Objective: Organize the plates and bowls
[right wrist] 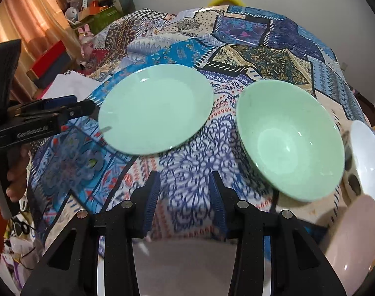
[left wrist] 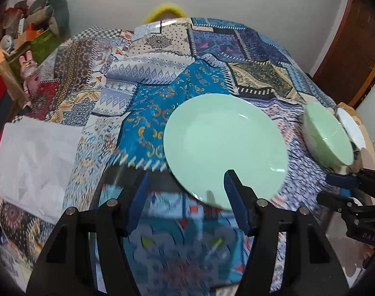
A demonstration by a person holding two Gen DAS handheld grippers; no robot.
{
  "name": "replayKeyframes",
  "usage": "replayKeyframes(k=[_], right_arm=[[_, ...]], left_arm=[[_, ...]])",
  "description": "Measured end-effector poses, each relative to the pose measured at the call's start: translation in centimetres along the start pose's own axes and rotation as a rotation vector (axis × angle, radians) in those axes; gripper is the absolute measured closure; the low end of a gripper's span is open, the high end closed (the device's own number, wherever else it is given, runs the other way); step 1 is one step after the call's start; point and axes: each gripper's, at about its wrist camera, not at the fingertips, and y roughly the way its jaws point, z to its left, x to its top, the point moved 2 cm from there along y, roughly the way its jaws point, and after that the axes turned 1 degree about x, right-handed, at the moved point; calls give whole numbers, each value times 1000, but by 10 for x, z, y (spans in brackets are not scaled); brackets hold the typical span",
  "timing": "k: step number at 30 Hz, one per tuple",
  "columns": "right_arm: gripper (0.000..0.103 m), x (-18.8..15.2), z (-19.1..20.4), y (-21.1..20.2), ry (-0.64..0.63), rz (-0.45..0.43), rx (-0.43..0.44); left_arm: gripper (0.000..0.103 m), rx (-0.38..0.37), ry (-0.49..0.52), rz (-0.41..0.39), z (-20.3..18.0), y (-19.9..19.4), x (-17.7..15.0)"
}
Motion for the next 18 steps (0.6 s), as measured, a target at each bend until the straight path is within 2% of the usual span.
replayKeyframes(k=[7, 11, 13, 18], right_arm=[[66, 16, 1, 26, 15, 59, 23], [62, 21, 9, 32, -11, 67, 20], [58, 22, 14, 36, -23, 69, 20], [58, 26, 13, 47, 17, 81, 44]], left_arm=[[41, 32, 46, 36, 11, 45, 22], [41, 10, 33, 72, 18, 65, 28], [41, 0, 28, 77, 18, 72, 30], [42, -3, 68, 59, 7, 82, 34]])
